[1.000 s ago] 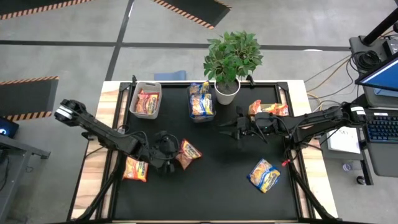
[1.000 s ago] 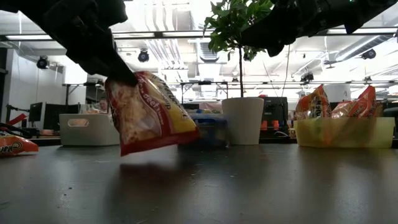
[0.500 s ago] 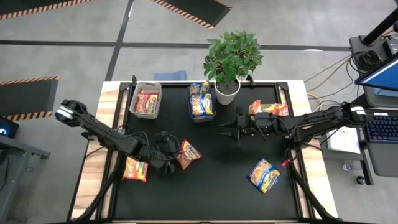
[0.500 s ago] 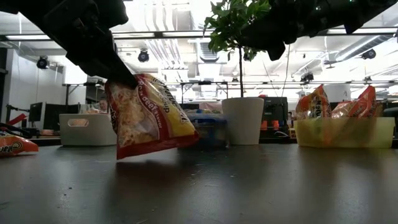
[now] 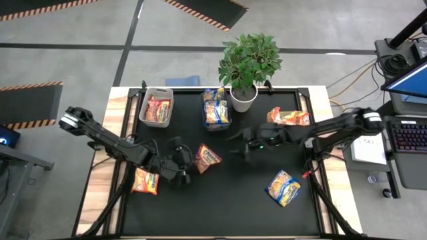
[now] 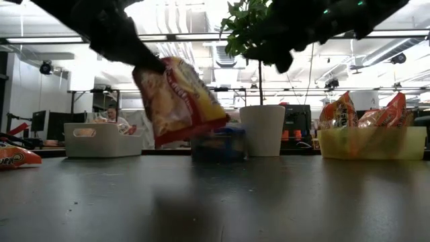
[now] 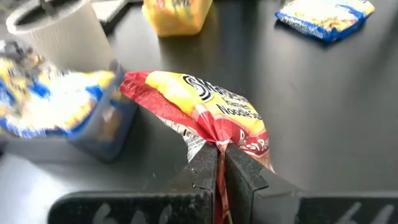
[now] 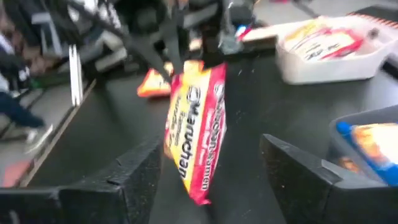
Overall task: Sort Maruchan noodles
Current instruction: Put the red noodle pack into the white bin
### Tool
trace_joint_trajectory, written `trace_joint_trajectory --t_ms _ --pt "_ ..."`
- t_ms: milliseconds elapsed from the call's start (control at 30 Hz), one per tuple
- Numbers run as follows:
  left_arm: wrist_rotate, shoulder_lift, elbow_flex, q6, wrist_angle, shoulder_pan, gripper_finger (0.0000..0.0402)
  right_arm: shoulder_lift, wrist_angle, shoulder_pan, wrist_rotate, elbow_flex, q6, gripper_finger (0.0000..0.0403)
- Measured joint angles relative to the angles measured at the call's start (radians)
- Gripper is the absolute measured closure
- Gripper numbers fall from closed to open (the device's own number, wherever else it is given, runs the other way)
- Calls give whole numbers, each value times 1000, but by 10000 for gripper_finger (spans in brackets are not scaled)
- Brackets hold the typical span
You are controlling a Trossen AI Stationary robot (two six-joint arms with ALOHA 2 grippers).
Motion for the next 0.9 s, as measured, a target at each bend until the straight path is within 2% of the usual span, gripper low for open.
trace_joint_trajectory --t_ms 267,400,533,633,733,900 --pt "1 0 59 83 -35 0 401 239 -13 -6 -20 169 -74 114" --pt "1 0 67 99 -47 0 401 318 -64 -16 -114 270 -70 102" --pt "1 0 67 105 -47 0 401 379 -143 -20 -114 357 -66 95" --pt "1 0 67 109 -47 0 401 412 -171 -20 -116 403 -58 95" --pt "1 0 67 109 -45 0 401 439 -172 -21 -161 434 -53 101" --pt "1 0 67 109 -43 0 401 469 -170 -20 -207 468 -49 132"
